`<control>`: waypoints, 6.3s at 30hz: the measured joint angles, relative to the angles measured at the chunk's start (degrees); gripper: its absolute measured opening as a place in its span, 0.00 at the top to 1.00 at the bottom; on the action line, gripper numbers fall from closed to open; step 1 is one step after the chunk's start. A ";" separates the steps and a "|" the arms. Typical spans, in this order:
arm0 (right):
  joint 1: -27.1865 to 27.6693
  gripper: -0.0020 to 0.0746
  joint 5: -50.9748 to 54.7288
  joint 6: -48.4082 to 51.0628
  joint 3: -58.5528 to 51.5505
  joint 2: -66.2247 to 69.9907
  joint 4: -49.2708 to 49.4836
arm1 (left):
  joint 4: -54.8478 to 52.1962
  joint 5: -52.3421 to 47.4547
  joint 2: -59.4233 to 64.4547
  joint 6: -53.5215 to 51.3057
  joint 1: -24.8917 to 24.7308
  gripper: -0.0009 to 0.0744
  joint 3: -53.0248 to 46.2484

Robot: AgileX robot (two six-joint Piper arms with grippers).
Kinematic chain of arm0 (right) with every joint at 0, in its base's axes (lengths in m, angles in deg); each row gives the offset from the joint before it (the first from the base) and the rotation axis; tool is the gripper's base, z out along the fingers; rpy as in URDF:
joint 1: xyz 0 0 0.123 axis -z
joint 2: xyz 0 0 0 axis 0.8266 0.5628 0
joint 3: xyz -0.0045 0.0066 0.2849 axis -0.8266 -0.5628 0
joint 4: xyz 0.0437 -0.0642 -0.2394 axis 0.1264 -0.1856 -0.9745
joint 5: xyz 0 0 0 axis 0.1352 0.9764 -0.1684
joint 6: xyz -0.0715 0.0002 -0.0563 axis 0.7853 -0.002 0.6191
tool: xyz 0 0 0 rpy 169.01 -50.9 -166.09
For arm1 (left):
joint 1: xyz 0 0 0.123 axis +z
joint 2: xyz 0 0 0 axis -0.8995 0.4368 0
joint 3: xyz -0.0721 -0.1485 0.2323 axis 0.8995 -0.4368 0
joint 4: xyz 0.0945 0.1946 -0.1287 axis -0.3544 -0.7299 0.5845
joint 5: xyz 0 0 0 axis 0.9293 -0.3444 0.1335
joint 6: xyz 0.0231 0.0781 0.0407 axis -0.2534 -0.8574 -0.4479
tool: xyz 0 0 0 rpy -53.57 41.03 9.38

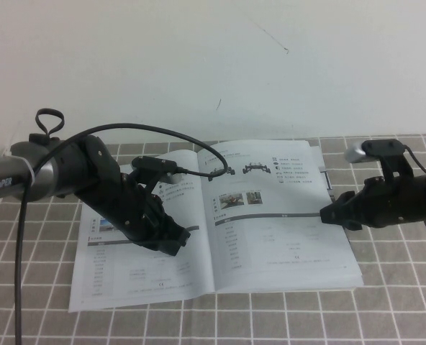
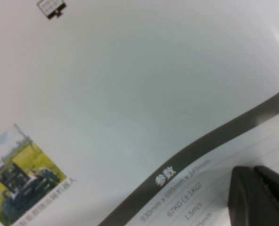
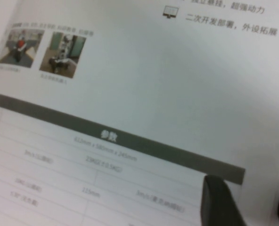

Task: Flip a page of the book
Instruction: Open the closed book

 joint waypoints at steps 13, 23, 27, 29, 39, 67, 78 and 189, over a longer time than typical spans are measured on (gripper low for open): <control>0.00 0.61 4.48 3.43 0.00 0.03 4.66 | 0.13 0.00 0.00 0.00 0.00 0.99 0.00; 0.00 0.61 16.85 14.08 0.00 0.25 16.40 | 0.13 -0.04 0.00 0.00 0.00 0.99 0.00; -0.10 0.61 23.11 17.92 0.00 0.25 18.04 | 0.13 -0.04 0.00 -0.12 0.00 0.99 0.00; -0.10 0.61 24.35 18.87 0.00 0.25 18.12 | 0.13 -0.04 0.00 -0.23 0.02 0.99 0.00; 0.00 0.61 2.60 9.48 0.00 -3.11 9.14 | 0.48 -0.26 0.00 -0.23 0.24 0.99 0.00; 0.00 0.61 -0.18 0.17 0.05 -0.03 0.54 | 0.63 -0.39 0.00 -0.64 0.33 0.99 0.00; 0.00 0.61 1.68 0.17 0.05 -0.03 0.54 | 0.63 -0.39 0.00 -0.64 0.33 0.99 0.00; 0.00 0.60 6.62 2.23 0.52 2.36 4.59 | 0.73 -0.43 0.00 -0.76 0.33 0.99 0.00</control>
